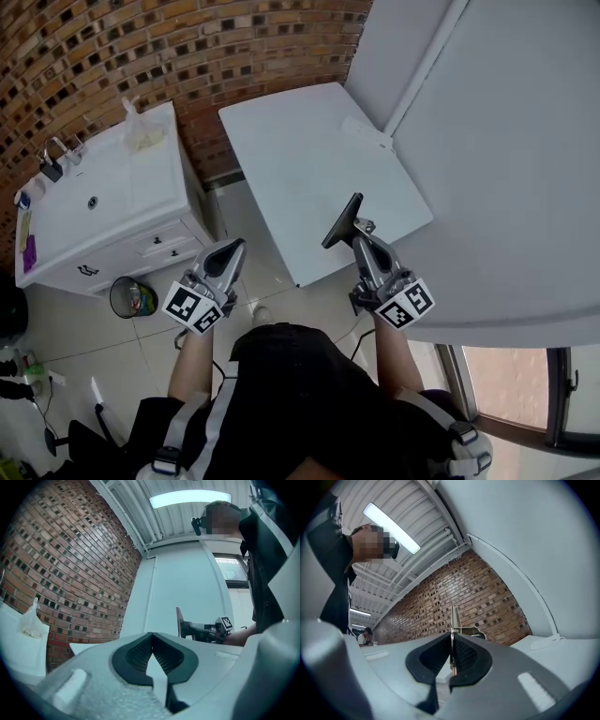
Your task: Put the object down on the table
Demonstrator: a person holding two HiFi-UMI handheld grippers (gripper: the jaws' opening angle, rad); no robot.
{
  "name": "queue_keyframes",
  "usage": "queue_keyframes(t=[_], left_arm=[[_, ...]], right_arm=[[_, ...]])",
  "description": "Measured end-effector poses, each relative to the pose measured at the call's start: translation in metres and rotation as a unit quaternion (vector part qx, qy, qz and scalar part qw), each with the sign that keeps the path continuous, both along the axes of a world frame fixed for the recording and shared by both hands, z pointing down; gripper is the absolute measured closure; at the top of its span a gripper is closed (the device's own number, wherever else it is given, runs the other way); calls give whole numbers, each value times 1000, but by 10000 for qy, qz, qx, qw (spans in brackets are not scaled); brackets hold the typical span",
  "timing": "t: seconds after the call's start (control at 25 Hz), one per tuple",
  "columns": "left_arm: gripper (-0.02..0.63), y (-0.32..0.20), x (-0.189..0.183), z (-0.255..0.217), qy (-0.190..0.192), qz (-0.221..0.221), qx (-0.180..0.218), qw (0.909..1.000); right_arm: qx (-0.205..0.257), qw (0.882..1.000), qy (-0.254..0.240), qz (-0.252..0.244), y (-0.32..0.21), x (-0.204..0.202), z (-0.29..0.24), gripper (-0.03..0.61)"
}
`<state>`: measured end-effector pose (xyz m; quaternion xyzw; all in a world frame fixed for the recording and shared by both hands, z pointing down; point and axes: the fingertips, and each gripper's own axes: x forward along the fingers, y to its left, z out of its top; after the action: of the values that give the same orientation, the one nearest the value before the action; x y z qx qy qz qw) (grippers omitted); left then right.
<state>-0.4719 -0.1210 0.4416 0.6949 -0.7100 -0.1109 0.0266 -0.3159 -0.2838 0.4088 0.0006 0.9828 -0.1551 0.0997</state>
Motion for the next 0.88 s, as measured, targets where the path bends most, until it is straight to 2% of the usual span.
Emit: queue_keyframes(t=[0.2, 0.48, 0.68, 0.88], left_arm=[[614, -3, -27, 10, 57, 21, -43, 10000], [614, -15, -50, 21, 127, 286, -93, 9995], [614, -34, -50, 29, 217, 469, -143, 9986], [614, -58, -52, 28, 211, 449, -118, 9987]], right_arm=[[-63, 10000, 76, 2, 2, -27, 10, 577], [-70, 9996, 163, 197, 7, -45, 17, 577], [-73, 9987, 391, 323, -7, -43, 26, 577], [-59, 9991, 307, 292, -32, -49, 21, 577]])
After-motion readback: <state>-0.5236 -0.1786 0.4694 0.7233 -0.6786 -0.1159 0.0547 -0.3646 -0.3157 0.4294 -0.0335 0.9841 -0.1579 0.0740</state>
